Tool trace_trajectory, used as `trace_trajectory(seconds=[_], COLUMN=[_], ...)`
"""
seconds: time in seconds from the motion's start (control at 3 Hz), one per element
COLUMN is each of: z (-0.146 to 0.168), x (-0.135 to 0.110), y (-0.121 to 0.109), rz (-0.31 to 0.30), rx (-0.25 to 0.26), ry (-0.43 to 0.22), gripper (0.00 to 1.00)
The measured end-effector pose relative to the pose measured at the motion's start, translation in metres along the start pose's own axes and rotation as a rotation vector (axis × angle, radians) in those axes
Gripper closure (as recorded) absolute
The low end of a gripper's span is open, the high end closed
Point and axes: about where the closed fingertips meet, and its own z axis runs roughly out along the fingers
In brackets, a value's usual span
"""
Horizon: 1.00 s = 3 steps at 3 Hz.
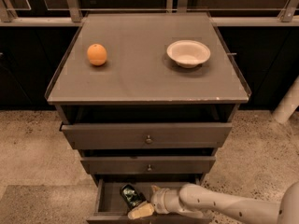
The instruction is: Pick green can from bottom drawer and place on counter
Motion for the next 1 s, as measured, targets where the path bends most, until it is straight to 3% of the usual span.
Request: trace_trajectory(seconds=[0.33, 1.0], z=[0.045, 0.058], x=[-0.008, 0.003], y=[-0.016, -0.026], rz=[-0.057, -0.064], rx=[-0.002, 0.024], ry=[-0.006, 0.027], gripper=[0.0, 0.0])
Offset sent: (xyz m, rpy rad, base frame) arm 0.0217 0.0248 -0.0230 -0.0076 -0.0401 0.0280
